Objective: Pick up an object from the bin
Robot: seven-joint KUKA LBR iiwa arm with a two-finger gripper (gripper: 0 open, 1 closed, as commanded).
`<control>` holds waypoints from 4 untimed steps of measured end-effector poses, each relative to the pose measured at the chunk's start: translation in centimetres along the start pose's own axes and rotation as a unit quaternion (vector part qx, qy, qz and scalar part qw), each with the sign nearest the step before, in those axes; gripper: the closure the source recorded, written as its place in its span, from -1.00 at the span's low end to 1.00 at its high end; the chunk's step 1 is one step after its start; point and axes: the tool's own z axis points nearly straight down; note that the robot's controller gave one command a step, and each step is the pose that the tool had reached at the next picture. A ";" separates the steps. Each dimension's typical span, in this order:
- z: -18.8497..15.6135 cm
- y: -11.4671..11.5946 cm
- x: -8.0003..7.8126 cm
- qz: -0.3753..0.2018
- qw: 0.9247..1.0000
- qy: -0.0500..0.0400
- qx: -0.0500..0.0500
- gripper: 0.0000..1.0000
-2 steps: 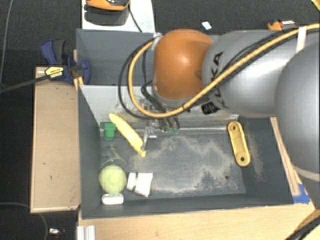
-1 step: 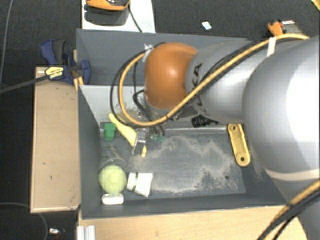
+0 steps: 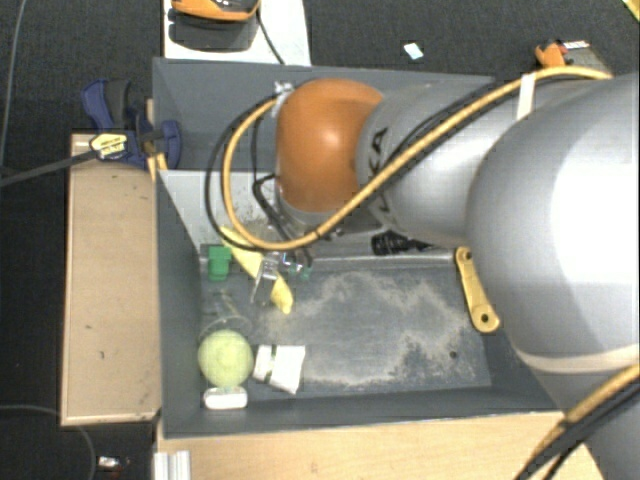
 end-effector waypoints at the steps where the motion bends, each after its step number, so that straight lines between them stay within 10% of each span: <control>1: -0.7 0.3 0.0 0.059 0.998 0.000 0.000 -1.00; 2: 7.4 -1.1 -0.1 0.084 0.996 -0.002 -0.002 -1.00; 3: 7.3 -1.0 0.3 0.219 0.976 -0.003 -0.004 1.00; 4: 7.3 -1.0 0.2 0.219 0.976 -0.003 -0.004 1.00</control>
Offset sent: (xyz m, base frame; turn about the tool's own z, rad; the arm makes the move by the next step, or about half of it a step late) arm -0.0018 -0.0116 -0.0737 0.1730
